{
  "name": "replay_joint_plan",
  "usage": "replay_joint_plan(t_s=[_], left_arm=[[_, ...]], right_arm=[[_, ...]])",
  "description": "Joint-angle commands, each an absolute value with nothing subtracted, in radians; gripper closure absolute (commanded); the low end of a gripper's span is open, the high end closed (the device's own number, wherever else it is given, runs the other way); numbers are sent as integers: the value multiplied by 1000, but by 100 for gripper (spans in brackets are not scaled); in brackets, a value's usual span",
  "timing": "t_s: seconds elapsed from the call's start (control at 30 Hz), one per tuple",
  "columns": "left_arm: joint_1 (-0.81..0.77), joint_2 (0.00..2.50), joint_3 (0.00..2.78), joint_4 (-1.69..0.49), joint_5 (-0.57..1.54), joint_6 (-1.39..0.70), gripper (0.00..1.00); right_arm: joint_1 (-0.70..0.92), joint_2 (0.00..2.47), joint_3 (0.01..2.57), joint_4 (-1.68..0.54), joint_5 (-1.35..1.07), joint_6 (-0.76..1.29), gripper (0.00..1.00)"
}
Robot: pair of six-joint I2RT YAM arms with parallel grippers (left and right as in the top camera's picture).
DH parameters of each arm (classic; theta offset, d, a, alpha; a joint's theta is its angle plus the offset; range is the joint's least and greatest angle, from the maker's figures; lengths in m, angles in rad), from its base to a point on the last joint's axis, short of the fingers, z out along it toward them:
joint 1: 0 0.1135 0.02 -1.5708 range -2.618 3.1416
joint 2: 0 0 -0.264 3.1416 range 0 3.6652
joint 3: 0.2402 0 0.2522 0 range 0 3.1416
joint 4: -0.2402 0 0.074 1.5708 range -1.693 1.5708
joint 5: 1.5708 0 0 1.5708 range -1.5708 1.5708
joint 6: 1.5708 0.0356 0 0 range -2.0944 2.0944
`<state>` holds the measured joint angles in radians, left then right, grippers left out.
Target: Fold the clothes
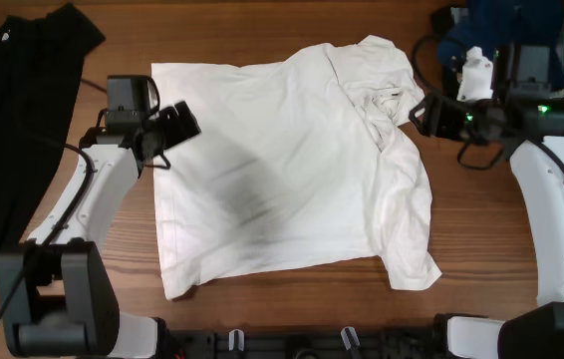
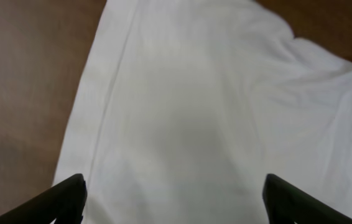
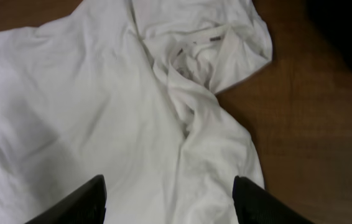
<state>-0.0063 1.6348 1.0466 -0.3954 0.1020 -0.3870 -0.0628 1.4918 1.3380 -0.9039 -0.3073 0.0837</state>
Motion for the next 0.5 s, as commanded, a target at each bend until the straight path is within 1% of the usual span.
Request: replay_joint_plan(t_s=[0.0,0.1,0.27,0.33,0.4,0.47], left_arm=[[15,1737,1085,-256,17,-292,14],[40,1865,1236,-274,20,-287,14],[43,2101,1687,-468,28,-155,14],[43,2178,1819,-514,7,-131,14],[44,2238,1893,-524,-4,-111,16],[46,2268,1899,-507,-14,-111,18]], right_arm=[[-25,1489,1356,-840,-323,58,34],[-14,1489,1356,-823,-323,52,34],[-14,1489,1356,-831,-323,52,34],[-14,1489,1356,-832,-322,52,34],[-14,1489,1356,-831,-322,52,34],[-14,1489,1356,-831,-322,52,34]])
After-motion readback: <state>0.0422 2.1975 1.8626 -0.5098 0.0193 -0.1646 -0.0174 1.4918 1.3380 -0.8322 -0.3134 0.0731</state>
